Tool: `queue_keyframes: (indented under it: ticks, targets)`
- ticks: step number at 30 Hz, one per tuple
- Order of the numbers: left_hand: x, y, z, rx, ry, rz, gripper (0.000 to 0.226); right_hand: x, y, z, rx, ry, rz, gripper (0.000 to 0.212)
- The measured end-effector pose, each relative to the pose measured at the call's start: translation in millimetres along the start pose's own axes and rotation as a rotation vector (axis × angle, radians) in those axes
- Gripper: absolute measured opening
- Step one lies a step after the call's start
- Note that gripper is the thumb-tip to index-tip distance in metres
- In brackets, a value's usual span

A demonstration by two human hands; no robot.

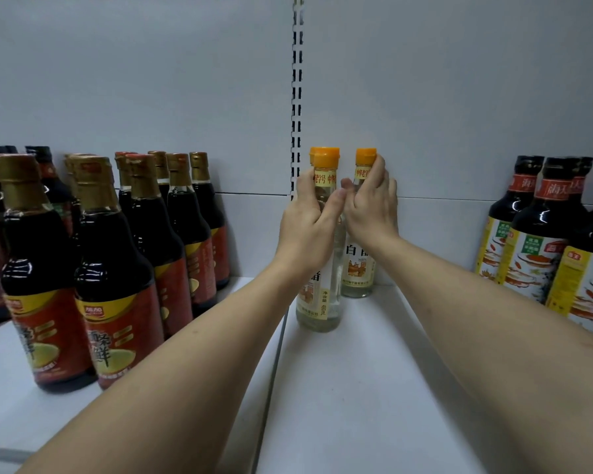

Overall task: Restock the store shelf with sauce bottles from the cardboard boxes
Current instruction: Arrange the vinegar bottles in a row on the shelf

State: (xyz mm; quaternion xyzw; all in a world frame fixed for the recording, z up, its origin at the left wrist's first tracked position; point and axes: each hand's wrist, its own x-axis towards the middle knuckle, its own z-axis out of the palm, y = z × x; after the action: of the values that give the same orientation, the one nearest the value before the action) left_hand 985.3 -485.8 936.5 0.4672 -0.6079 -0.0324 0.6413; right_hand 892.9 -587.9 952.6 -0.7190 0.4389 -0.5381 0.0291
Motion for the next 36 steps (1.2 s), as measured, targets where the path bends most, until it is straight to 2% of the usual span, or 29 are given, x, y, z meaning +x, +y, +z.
queue_keyframes:
  ticks: [6,9,12,15,22,24,27,29,33,36]
  targets:
    - [-3.0,14.2,-2.0,-0.016,-0.051,-0.113,0.027,1.7,-3.4,-14.2,-0.165,-0.099,0.024,0.082]
    - [0.2,19.8,-1.4,0.020,-0.099,-0.156,0.029,0.8,-5.1,-33.5,-0.230,-0.096,0.035,0.081]
    - [3.7,21.3,0.0,0.028,-0.121,-0.196,0.022,-0.5,-5.1,-57.0,-0.162,-0.025,0.003,0.073]
    - [5.3,25.3,5.0,0.006,-0.121,-0.235,0.026,-4.7,-2.3,-76.3,-0.033,0.006,0.004,0.061]
    - [9.7,46.4,31.4,0.102,-0.163,-0.247,0.038,-54.4,36.9,-113.8,0.166,-0.108,0.036,0.036]
    - [8.6,52.2,42.1,0.108,-0.182,-0.233,0.039,-67.3,44.0,-122.8,0.147,-0.186,0.073,0.049]
    - [5.4,62.0,58.4,0.141,-0.186,-0.208,0.047,-84.0,45.0,-125.3,0.380,-0.432,0.236,0.072]
    - [0.6,66.5,67.7,0.134,-0.175,-0.198,0.050,-94.0,47.2,-119.4,0.372,-0.486,0.287,0.079]
    - [-19.0,68.2,75.1,0.108,-0.160,-0.154,0.068,-103.9,57.2,-107.0,0.270,-0.341,0.338,0.073]
    - [-45.0,42.2,64.5,0.201,-0.061,-0.086,0.089,-107.8,64.2,-99.6,0.273,-0.215,0.354,0.066]
